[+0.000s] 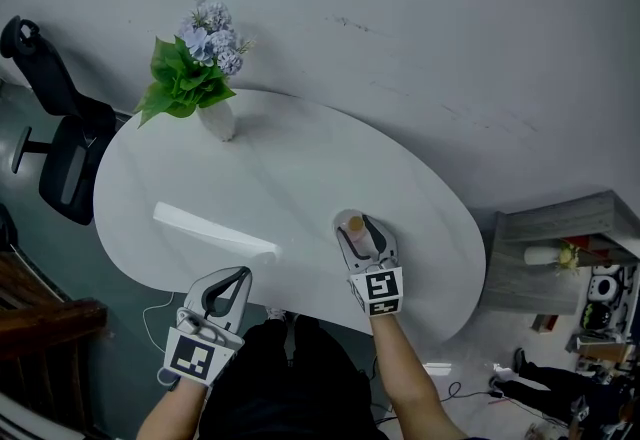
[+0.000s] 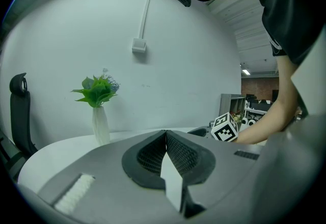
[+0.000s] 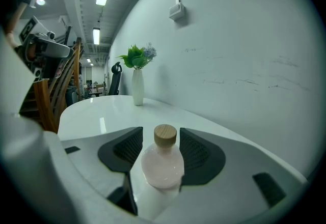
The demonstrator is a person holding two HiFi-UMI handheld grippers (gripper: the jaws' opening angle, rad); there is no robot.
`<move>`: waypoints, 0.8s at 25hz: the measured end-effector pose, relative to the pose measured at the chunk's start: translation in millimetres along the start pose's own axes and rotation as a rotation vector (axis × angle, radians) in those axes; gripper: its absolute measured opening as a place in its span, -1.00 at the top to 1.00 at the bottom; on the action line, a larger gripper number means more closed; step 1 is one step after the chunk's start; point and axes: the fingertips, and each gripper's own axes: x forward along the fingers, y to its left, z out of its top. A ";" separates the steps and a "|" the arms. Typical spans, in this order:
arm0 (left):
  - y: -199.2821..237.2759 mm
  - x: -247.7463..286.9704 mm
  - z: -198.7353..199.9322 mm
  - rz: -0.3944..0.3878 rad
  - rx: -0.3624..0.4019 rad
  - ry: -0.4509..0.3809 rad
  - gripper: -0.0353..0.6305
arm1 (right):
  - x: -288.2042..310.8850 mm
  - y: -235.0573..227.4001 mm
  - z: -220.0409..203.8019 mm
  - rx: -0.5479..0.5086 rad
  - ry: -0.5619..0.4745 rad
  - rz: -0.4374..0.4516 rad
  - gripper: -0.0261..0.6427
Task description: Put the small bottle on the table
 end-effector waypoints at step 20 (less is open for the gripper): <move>-9.2 7.0 15.2 -0.083 0.026 -0.059 0.88 | -55.4 -26.7 -2.0 0.030 0.043 -0.150 0.79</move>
